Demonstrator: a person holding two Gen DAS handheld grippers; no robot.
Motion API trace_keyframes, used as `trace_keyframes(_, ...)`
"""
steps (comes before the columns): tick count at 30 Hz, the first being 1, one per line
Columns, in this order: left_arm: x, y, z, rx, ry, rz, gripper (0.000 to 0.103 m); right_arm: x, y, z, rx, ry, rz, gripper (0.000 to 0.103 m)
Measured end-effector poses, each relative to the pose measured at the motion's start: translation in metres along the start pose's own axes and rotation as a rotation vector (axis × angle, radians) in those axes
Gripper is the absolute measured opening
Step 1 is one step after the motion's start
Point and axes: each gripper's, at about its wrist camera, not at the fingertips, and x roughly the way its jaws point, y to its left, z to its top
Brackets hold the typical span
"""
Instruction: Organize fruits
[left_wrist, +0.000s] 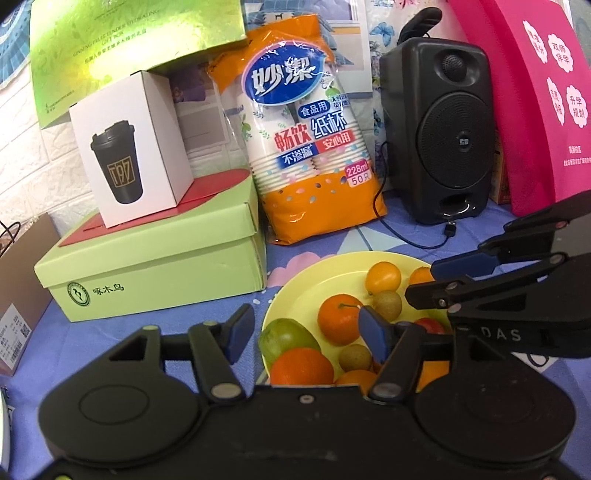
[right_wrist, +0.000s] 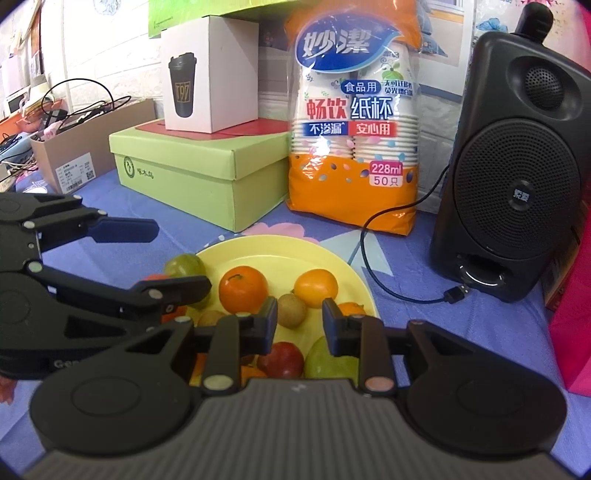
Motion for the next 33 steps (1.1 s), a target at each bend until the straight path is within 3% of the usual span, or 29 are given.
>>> trace_keyframes(4, -0.005, -0.002, -0.002, 0.011, 0.002, -0.009, 0.063, -0.005, 0.001, -0.004, -0.002, 0.0, 0.005, 0.026)
trace_keyframes(9, -0.014, -0.003, -0.007, 0.027, -0.002, 0.016, 0.082, -0.018, 0.002, -0.013, -0.004, -0.01, 0.012, 0.029)
trace_keyframes(14, -0.023, -0.001, -0.01, 0.003, -0.009, 0.026, 0.084, -0.033, 0.002, -0.022, 0.011, -0.03, 0.012, 0.04)
trace_keyframes(23, -0.039, 0.0, -0.012, -0.012, -0.027, 0.047, 0.093, -0.047, 0.008, -0.029, 0.014, -0.039, 0.004, 0.041)
trace_keyframes(31, -0.052, 0.0, -0.014, -0.019, -0.034, 0.058, 0.094, -0.057, 0.012, -0.03, 0.02, -0.047, -0.007, 0.044)
trace_keyframes(33, -0.056, -0.001, -0.014, -0.02, -0.042, 0.07, 0.1, -0.061, 0.013, -0.031, 0.021, -0.05, -0.012, 0.045)
